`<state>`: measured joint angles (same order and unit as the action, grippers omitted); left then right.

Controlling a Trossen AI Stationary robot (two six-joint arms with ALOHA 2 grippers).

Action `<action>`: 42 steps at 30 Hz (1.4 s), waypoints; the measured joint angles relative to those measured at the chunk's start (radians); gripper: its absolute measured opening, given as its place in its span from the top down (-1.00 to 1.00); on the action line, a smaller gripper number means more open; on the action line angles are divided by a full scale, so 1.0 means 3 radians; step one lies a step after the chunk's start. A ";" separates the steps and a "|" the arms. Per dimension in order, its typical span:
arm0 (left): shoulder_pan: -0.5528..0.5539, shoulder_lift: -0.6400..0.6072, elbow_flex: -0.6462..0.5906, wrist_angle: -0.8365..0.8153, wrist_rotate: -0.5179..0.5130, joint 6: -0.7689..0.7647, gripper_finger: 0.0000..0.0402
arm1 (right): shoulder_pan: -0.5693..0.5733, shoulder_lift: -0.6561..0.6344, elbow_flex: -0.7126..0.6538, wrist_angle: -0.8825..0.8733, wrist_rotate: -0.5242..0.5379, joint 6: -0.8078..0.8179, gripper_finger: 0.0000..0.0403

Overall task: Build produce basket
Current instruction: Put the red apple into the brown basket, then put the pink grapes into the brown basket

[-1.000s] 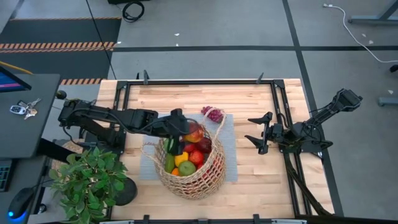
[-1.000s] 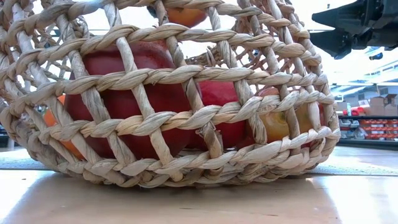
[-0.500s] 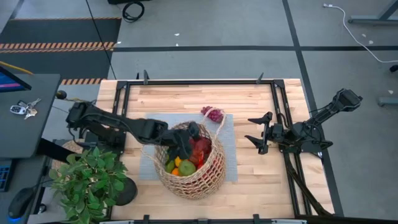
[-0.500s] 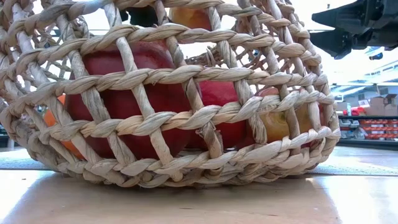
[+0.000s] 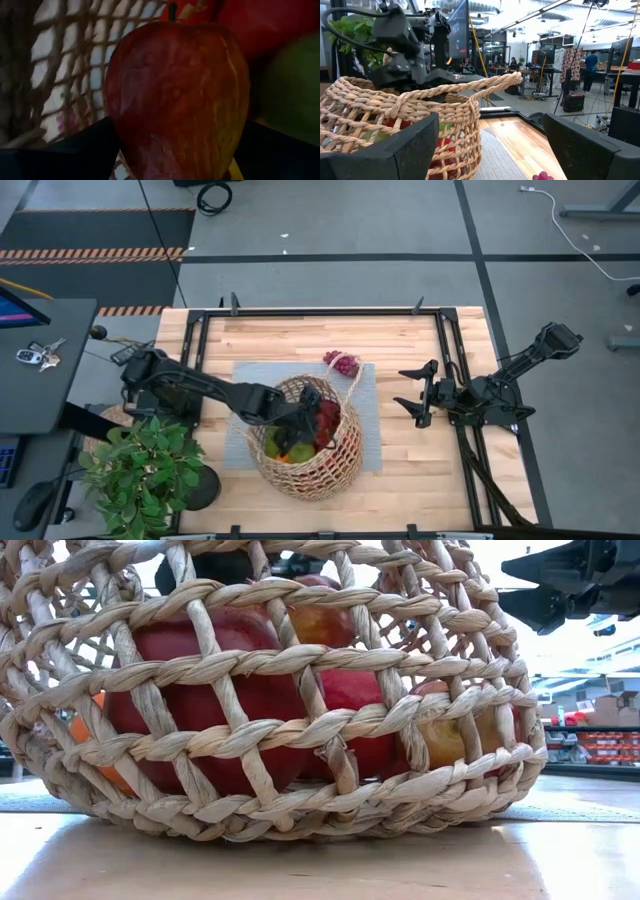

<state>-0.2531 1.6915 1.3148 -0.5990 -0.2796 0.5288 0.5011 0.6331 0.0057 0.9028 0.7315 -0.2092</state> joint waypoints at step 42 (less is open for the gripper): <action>0.1603 -0.0937 -0.0531 0.0525 -0.0559 -0.1305 -0.94 | 0.0000 0.0000 0.0000 -0.0006 0.0000 0.0000 -0.80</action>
<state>0.2278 1.4105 1.1556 -0.4414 -0.4473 0.1374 0.5011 0.6331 0.0057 0.9011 0.7315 -0.2092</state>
